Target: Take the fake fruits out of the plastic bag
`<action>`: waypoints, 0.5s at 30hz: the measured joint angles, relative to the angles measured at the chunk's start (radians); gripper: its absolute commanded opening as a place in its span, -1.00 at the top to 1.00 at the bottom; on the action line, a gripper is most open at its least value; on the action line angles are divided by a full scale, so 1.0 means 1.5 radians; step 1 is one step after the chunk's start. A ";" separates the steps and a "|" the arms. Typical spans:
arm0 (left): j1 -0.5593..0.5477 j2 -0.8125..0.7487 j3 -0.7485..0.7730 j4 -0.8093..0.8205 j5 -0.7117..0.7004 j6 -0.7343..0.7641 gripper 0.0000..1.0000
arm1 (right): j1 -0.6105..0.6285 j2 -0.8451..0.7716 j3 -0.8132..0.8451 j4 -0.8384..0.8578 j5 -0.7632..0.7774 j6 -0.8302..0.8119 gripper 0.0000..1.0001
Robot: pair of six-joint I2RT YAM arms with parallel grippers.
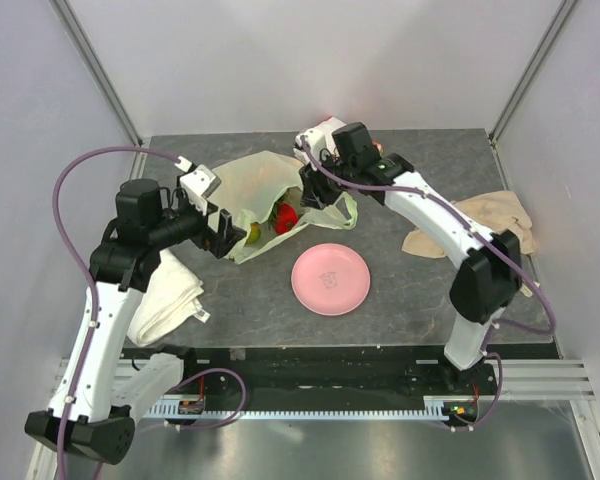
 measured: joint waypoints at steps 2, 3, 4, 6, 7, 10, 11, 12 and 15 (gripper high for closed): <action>-0.012 0.014 0.002 -0.005 0.001 0.005 -0.99 | 0.002 0.050 0.028 0.006 0.000 0.006 0.22; -0.020 0.019 0.003 -0.008 0.001 0.012 -0.99 | 0.004 0.071 0.039 0.008 0.001 0.007 0.24; -0.030 0.023 0.005 -0.013 0.000 0.019 -0.99 | 0.006 0.090 0.049 0.009 0.002 0.011 0.23; -0.049 0.030 0.006 -0.017 -0.004 0.034 -0.99 | 0.010 0.124 0.067 0.014 0.003 0.018 0.24; -0.061 0.035 0.006 -0.019 -0.009 0.043 -0.96 | 0.011 0.139 0.076 0.015 0.003 0.022 0.24; -0.099 0.059 0.006 -0.022 -0.035 0.070 -0.57 | 0.014 0.180 0.100 0.025 0.006 0.035 0.23; -0.111 0.069 0.006 -0.023 -0.050 0.078 -0.36 | 0.014 0.196 0.115 0.028 0.009 0.040 0.22; -0.122 0.078 0.002 -0.021 -0.069 0.090 0.26 | 0.015 0.216 0.136 0.035 0.015 0.047 0.21; -0.135 0.090 -0.025 -0.020 -0.129 0.124 0.96 | 0.014 0.267 0.205 0.047 0.036 0.056 0.21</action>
